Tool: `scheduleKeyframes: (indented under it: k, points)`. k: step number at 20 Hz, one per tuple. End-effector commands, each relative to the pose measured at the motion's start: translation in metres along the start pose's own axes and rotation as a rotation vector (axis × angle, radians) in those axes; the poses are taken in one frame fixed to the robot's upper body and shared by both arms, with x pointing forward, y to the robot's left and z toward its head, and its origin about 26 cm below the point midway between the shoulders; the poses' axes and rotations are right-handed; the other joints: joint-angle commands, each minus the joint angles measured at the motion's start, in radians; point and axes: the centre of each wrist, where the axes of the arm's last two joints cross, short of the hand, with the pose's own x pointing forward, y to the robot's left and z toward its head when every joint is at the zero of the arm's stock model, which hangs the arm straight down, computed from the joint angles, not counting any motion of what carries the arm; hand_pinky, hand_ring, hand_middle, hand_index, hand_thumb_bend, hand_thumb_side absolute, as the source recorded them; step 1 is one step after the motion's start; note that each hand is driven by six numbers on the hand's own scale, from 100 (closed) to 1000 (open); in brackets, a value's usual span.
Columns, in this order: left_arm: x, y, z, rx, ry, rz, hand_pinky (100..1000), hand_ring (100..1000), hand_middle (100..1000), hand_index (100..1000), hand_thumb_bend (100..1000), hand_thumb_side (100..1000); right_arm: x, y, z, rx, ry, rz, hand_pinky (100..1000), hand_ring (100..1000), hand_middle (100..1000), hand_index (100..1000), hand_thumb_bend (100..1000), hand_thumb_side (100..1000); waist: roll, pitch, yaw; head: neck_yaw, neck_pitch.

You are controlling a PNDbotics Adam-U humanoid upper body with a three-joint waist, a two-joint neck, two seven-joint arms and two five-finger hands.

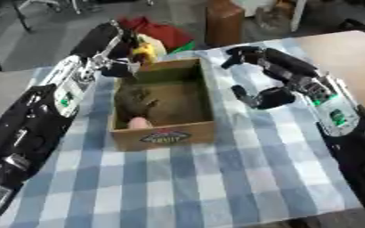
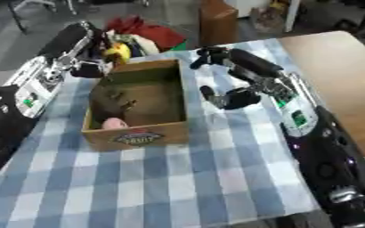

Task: Pick up objects on the table and place them in the box.

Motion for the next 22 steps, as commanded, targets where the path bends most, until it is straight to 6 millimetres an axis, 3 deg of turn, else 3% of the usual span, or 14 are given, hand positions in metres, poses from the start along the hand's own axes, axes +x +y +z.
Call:
scheduleKeyframes:
  k: [1,3,6,8,9,10,12,15,19,20,22]
  points:
    - [0.017,0.01,-0.008,-0.037,-0.103,-0.016,584,372,312,408,189,100,0.003,-0.012,-0.005,-0.014,-0.022,0.029,808,965,742,850,100,199,-0.002,-0.018,-0.003,0.005,-0.01]
    - [0.022,0.001,-0.008,-0.098,-0.155,-0.013,595,397,344,435,196,100,0.004,-0.012,-0.005,-0.014,-0.023,0.028,808,965,742,850,100,199,-0.001,-0.018,-0.005,0.006,-0.01]
    - [0.022,-0.01,-0.007,-0.185,-0.203,-0.015,647,535,536,619,252,100,0.004,-0.012,-0.006,-0.01,-0.024,0.03,809,966,743,850,100,199,-0.002,-0.018,-0.007,0.006,-0.01]
    - [0.018,-0.017,-0.006,-0.241,-0.222,-0.028,704,629,672,735,362,100,0.003,-0.011,-0.005,-0.007,-0.024,0.03,809,967,743,851,100,204,-0.002,-0.018,-0.007,0.006,-0.01]
    - [0.016,-0.02,-0.005,-0.267,-0.228,-0.035,727,676,735,782,426,135,0.003,-0.011,-0.005,-0.007,-0.024,0.03,809,967,743,851,100,199,-0.002,-0.018,-0.007,0.005,-0.011]
    - [0.014,-0.021,-0.005,-0.287,-0.232,-0.038,755,716,782,823,470,233,0.003,-0.011,-0.005,-0.007,-0.024,0.03,809,967,743,850,100,201,-0.002,-0.018,-0.006,0.004,-0.011]
    - [0.012,-0.017,-0.005,-0.307,-0.235,-0.028,787,758,834,862,523,321,0.003,-0.012,-0.005,-0.01,-0.021,0.03,809,967,743,850,100,199,-0.002,-0.018,-0.004,0.003,-0.012]
    - [0.012,0.0,-0.006,-0.292,-0.228,0.005,791,751,823,852,476,318,0.002,-0.012,-0.004,-0.013,-0.017,0.03,809,967,742,850,100,199,-0.004,-0.018,-0.001,0.001,-0.012]
    - [0.016,0.028,-0.001,-0.152,-0.206,0.08,747,636,653,738,311,154,0.001,-0.012,-0.001,-0.015,-0.008,0.029,808,968,742,850,100,199,-0.007,-0.017,0.008,-0.004,-0.011]
    - [0.016,0.034,0.001,-0.111,-0.199,0.103,743,610,621,714,294,140,0.001,-0.012,0.0,-0.016,-0.006,0.029,808,968,743,850,100,209,-0.007,-0.018,0.011,-0.005,-0.01]
    - [0.016,0.043,0.008,-0.026,-0.178,0.162,729,571,555,674,161,136,-0.001,-0.012,0.003,-0.021,0.006,0.028,808,968,743,850,100,199,-0.012,-0.018,0.025,-0.015,-0.009]
